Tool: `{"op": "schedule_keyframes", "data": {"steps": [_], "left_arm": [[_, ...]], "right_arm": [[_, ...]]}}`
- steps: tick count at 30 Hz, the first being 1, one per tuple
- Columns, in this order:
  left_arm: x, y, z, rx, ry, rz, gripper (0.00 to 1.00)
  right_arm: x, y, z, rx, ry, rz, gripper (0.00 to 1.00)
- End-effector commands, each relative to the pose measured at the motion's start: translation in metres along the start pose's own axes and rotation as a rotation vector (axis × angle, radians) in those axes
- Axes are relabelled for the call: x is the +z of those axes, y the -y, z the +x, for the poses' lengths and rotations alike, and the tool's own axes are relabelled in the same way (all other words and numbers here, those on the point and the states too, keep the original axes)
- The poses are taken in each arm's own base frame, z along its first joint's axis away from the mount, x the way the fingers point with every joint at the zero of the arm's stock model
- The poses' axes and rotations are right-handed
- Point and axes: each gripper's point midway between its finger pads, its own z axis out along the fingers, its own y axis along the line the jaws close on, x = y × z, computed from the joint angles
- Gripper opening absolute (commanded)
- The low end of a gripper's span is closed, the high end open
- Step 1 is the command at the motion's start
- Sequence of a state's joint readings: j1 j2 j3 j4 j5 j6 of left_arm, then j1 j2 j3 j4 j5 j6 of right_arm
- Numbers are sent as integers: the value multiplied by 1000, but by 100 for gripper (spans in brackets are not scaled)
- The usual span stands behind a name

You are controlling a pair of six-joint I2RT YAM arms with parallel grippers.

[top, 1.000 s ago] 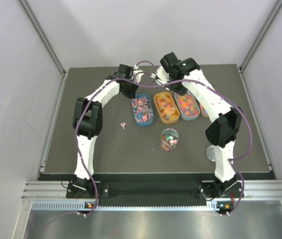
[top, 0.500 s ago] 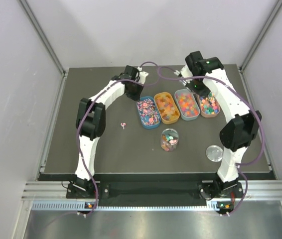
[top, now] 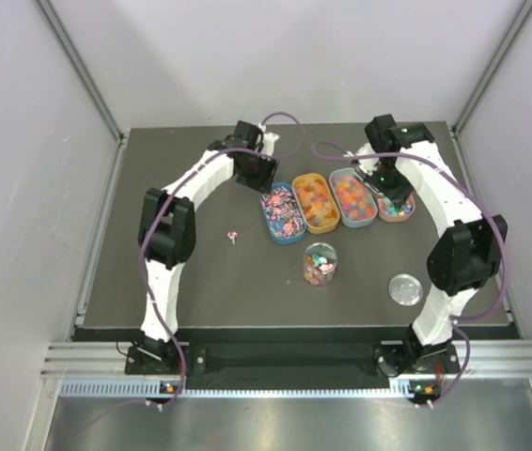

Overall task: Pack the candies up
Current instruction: Adjust the spatula.

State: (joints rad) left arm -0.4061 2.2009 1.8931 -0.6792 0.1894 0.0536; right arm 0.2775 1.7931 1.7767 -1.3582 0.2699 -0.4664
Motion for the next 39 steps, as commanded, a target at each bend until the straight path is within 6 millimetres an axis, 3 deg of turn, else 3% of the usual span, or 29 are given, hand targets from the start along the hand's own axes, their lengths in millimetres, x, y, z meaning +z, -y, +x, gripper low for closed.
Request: {"op": "schedule_keyframes", "data": {"steps": [1,4,5,6,8,9,11,12,14,15,17,21,23,29,34,36,39], "left_arm": [[-83,31,-70,61,259,130,61],[-92,45,-92,101,331,203,65],[-99,47,-109,117,371,211,65],[-84,45,-109,98,352,216,65],[-85,46,-132,97,400,227,64],[-68,43,-132,97,392,230,63],[-63,41,-153,124,467,223,63],[-48,38,-153,141,468,219,63],[-46,32,-173,162,531,194,65],[-28,30,-175,162,541,199,66],[-13,30,-179,179,557,220,66],[4,39,-182,188,594,265,66],[8,47,-180,171,596,301,65],[19,76,-175,133,613,346,63],[12,96,-197,114,681,385,63],[-2,97,-209,83,712,354,62],[-24,112,-211,121,720,338,60]], "right_arm": [[-16,-9,41,33,-65,-69,0],[-7,-10,45,-4,-104,-86,0],[-4,-8,44,-31,-114,-83,0],[2,-7,43,-50,-133,-88,0],[6,-7,43,-96,-153,-96,0],[12,-7,43,-115,-171,-102,0],[17,-7,45,-146,-192,-109,0],[19,-5,46,-155,-208,-106,0],[17,-1,42,-168,-195,-99,0],[14,0,37,-162,-172,-97,0],[14,5,35,-144,-169,-86,0],[11,35,30,-37,-172,0,0],[12,50,38,8,-204,50,0],[26,71,73,66,-301,53,0],[20,79,86,8,-275,16,0],[17,78,96,-17,-305,28,0],[9,79,94,-23,-270,33,0]]}}
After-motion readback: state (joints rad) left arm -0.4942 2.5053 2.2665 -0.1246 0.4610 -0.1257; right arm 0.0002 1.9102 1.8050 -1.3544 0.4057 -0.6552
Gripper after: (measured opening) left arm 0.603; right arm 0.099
